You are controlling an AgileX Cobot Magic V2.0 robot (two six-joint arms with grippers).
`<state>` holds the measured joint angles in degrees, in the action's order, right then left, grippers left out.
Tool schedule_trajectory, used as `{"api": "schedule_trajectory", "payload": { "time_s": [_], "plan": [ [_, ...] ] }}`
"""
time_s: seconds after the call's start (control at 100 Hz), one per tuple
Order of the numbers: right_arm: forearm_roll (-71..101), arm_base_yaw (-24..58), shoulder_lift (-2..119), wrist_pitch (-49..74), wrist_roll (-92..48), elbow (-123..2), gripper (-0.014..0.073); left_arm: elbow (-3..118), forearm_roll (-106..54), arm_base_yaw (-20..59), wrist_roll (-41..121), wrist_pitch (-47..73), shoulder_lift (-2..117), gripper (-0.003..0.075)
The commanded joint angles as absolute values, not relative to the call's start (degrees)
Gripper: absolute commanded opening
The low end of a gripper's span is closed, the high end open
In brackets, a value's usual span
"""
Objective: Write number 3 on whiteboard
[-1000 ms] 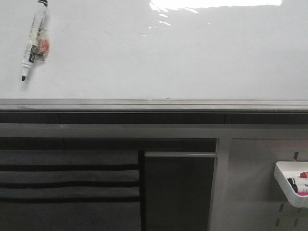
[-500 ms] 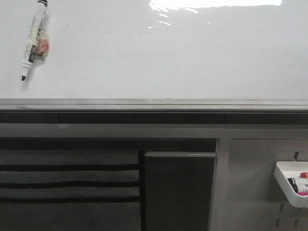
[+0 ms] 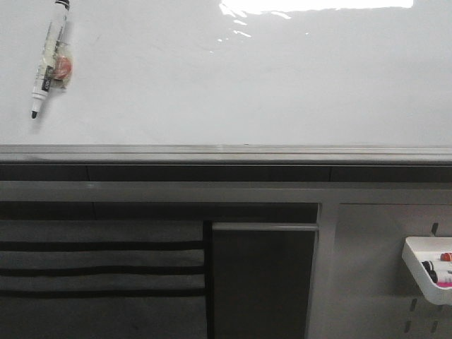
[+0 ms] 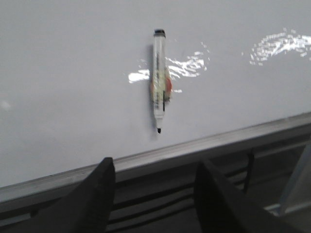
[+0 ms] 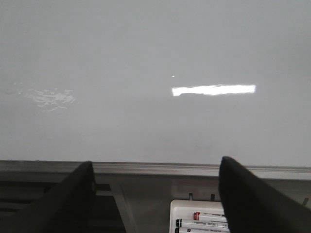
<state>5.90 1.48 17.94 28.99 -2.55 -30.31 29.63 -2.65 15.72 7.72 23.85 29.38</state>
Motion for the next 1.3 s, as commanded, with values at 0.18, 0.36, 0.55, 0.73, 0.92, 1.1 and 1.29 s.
{"api": "schedule_trajectory", "payload": {
  "time_s": [0.18,0.36,0.55,0.73,0.92,1.1,1.29],
  "plan": [
    [8.60,1.25,19.93,25.89,-5.42,-32.59,0.0476,32.07,-3.32,19.23,7.85,6.12,48.27,0.0333],
    [8.60,1.25,19.93,25.89,-5.42,-32.59,0.0476,33.17,-3.32,19.23,7.85,-2.01,58.59,0.0333],
    [8.60,1.25,19.93,25.89,-5.42,-32.59,0.0476,36.19,-3.32,19.12,7.85,-8.06,67.13,0.0333],
    [8.60,1.25,19.93,25.89,-5.42,-32.59,0.0476,39.48,-3.74,17.19,7.71,-9.82,73.78,0.0333],
    [8.60,1.25,19.93,25.89,-5.42,-32.59,0.0476,42.99,-3.40,17.32,7.71,-9.82,79.13,0.0333],
    [8.60,1.25,19.93,25.89,-5.42,-32.59,0.0476,44.69,-2.82,17.32,7.71,-11.22,81.60,0.0333],
    [8.60,1.25,19.93,25.89,-5.42,-32.59,0.0476,44.69,-2.50,17.32,7.71,-12.18,83.11,0.0253]
  ]
}}
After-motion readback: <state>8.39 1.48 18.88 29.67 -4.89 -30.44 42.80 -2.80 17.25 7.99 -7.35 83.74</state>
